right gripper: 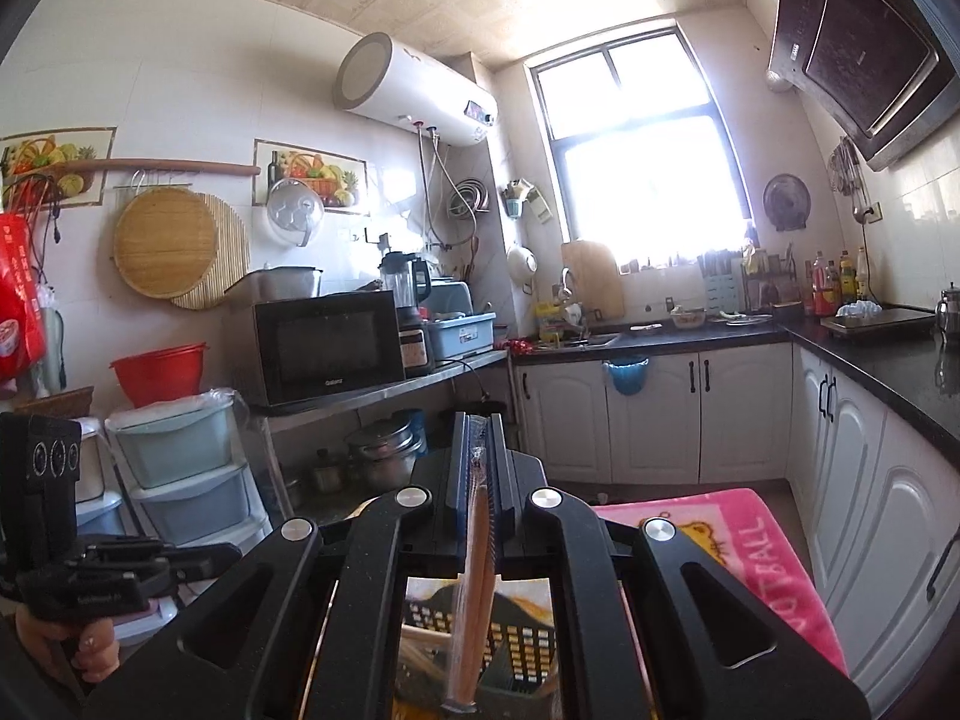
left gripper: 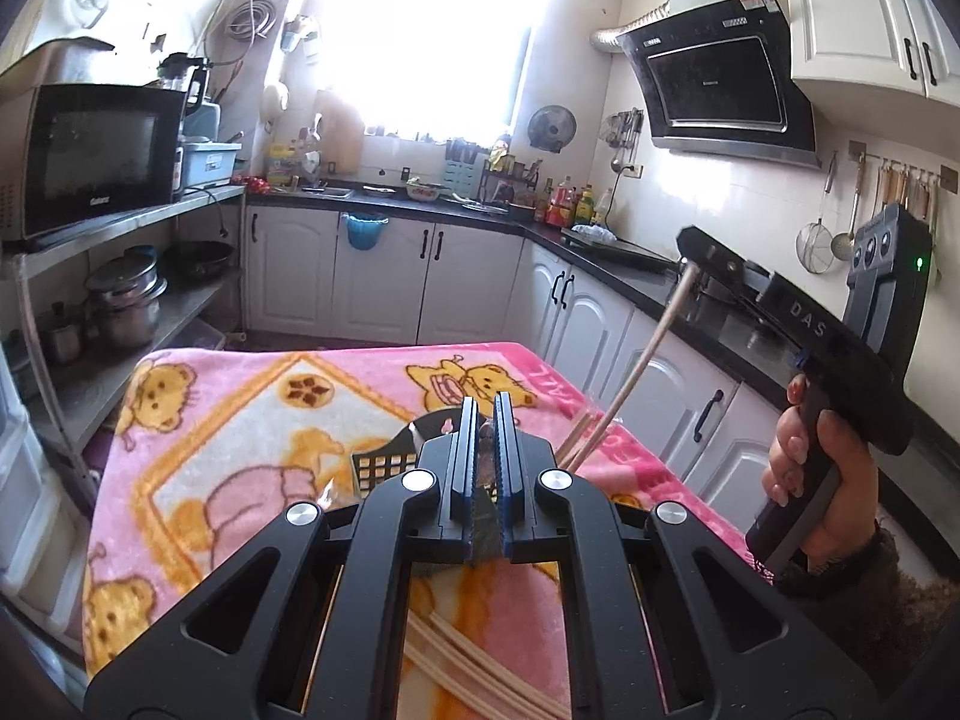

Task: Organize utensils
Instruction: 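Lift both held chopsticks over the green caddy and open both tools inside it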

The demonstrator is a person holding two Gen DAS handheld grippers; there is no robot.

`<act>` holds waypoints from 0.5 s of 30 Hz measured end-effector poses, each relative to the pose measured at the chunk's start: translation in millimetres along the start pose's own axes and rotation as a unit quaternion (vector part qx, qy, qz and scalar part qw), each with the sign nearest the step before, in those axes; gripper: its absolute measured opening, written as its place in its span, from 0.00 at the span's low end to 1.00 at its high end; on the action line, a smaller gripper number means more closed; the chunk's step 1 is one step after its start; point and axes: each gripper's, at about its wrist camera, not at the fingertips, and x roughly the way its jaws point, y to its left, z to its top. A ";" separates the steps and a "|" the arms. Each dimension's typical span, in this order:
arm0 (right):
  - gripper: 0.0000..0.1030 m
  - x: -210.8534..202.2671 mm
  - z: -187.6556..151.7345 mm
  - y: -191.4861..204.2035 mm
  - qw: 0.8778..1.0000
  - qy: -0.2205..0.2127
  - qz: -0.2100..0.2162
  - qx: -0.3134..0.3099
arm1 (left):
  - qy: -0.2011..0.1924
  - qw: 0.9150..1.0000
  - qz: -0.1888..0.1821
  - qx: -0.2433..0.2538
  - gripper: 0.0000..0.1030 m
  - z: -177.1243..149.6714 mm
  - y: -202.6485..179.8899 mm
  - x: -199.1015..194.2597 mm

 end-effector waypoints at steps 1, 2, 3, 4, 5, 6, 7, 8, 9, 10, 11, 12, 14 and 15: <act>0.05 4.2 1.6 -0.5 1.000 0.000 -0.002 -0.001 | 0.002 1.000 0.002 0.002 0.03 1.7 -1.2 4.1; 0.05 7.8 2.3 -0.5 1.000 0.001 -0.003 -0.003 | 0.005 1.000 0.002 0.004 0.03 3.8 -2.2 8.1; 0.05 11.8 3.7 -1.4 1.000 0.001 -0.006 -0.004 | 0.008 1.000 0.002 0.006 0.03 4.6 -2.8 11.3; 0.05 15.0 4.5 -1.7 1.000 0.001 -0.007 -0.007 | 0.011 1.000 0.002 0.008 0.03 5.1 -3.4 15.0; 0.05 18.7 5.7 -1.7 1.000 0.001 -0.010 -0.010 | 0.014 1.000 0.002 0.009 0.03 5.5 -3.3 18.0; 0.05 22.1 6.8 -2.3 1.000 0.000 -0.015 -0.014 | 0.018 1.000 0.004 0.011 0.03 5.3 -4.2 21.1; 0.05 23.4 6.6 -3.2 1.000 0.000 -0.016 -0.015 | 0.020 1.000 0.004 0.012 0.03 5.2 -4.7 22.6; 0.05 26.1 7.1 -4.2 1.000 0.000 -0.019 -0.017 | 0.021 1.000 0.006 0.015 0.03 4.6 -5.3 24.7; 0.05 28.7 7.4 -5.1 1.000 -0.002 -0.023 -0.020 | 0.023 1.000 0.008 0.016 0.03 3.9 -5.7 25.9; 0.05 29.8 6.8 -6.1 0.999 -0.003 -0.027 -0.023 | 0.024 1.000 0.009 0.016 0.03 3.3 -5.9 26.8; 0.05 32.2 6.3 -7.4 0.999 -0.003 -0.031 -0.026 | 0.025 1.000 0.010 0.016 0.03 3.0 -5.4 27.3; 0.05 34.9 5.4 -9.0 0.999 -0.003 -0.034 -0.027 | 0.026 0.999 0.011 0.016 0.03 2.5 -4.9 27.7; 0.05 38.9 2.9 -12.1 0.999 -0.002 -0.038 -0.029 | 0.028 0.999 0.014 0.015 0.03 2.5 -3.0 28.4; 0.05 40.6 1.0 -13.1 0.999 -0.001 -0.041 -0.031 | 0.029 0.999 0.014 0.014 0.03 2.3 -2.3 27.8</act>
